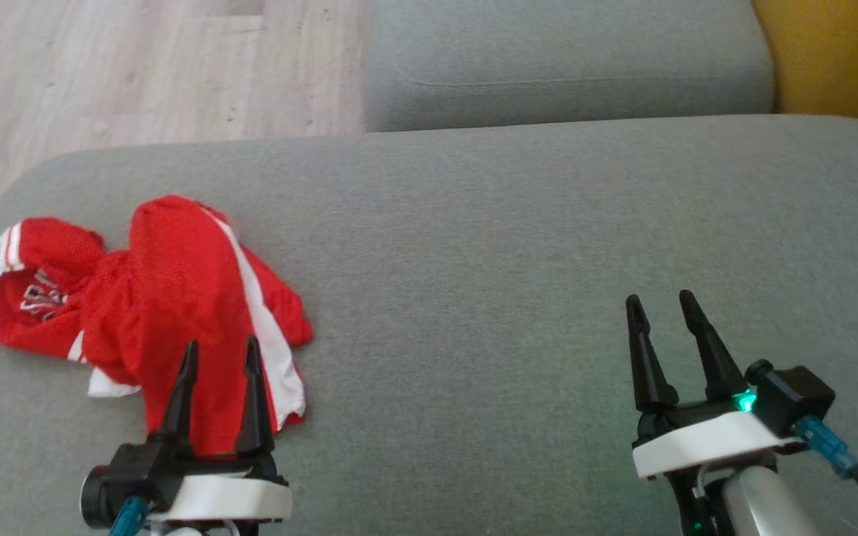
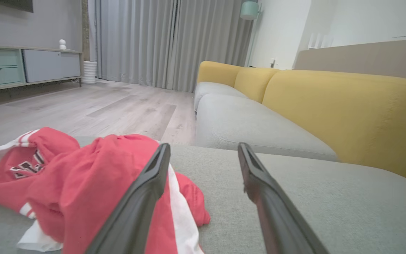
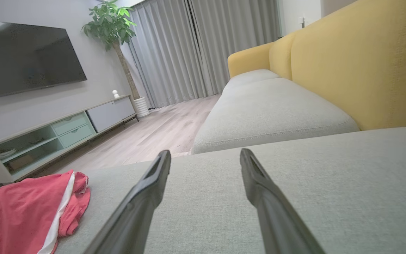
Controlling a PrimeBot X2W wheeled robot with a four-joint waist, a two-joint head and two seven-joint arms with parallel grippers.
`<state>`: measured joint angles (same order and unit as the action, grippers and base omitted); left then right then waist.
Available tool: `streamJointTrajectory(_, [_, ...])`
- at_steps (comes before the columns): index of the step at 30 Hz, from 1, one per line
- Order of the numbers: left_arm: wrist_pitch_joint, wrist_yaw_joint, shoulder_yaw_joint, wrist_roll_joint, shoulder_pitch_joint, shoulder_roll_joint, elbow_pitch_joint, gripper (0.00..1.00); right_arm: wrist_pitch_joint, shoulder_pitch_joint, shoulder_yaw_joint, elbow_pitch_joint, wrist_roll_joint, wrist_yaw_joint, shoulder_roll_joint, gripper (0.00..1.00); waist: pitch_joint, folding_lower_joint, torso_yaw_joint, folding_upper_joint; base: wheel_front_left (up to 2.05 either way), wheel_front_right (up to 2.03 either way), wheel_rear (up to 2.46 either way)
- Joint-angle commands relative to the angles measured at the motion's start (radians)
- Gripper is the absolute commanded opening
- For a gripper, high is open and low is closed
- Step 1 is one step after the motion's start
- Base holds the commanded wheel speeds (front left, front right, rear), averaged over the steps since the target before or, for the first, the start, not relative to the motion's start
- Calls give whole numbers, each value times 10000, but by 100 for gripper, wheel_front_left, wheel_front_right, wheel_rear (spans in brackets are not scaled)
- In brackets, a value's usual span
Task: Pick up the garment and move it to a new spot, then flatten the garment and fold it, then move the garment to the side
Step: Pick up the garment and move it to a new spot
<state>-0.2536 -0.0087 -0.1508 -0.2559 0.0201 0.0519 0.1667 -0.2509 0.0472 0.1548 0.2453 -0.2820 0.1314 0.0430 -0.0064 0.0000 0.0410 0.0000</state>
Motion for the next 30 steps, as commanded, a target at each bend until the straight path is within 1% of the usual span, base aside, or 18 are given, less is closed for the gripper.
streamJointTrajectory(1, [-82,82,410,5,-434,-14,-263,100,-109,243,334,-316,-92,-7,72,100,-56,0,271,0,0,0,0])
streamJointTrajectory(6, [-82,127,507,129,-380,-15,-235,100,-109,170,676,-356,-183,-7,72,100,-180,0,846,0,0,0,0])
streamJointTrajectory(7, [-82,127,507,129,-380,-15,-235,100,-109,170,676,-356,-183,-7,72,100,-180,0,846,0,0,0,0])
streamJointTrajectory(13, [-82,235,700,255,-255,-15,-226,100,-109,54,1065,-377,-303,-7,72,100,-334,0,1592,0,0,0,0])
streamJointTrajectory(14, [-82,226,734,292,-205,-15,-236,100,-109,8,1167,-376,-340,-7,72,100,-383,0,1836,0,0,0,0])
streamJointTrajectory(20, [-82,152,906,422,-79,-16,-255,100,-109,-104,1428,-381,-485,-7,72,100,-494,0,2492,0,0,0,0])
streamJointTrajectory(25, [-82,90,1067,516,-9,-16,-298,100,-109,-188,1654,-365,-610,-7,72,100,-556,0,2873,0,0,0,0])
streamJointTrajectory(30, [-82,0,1282,596,-23,-15,-314,100,-109,-304,1766,-372,-658,-7,72,100,-516,0,3018,0,0,0,0])
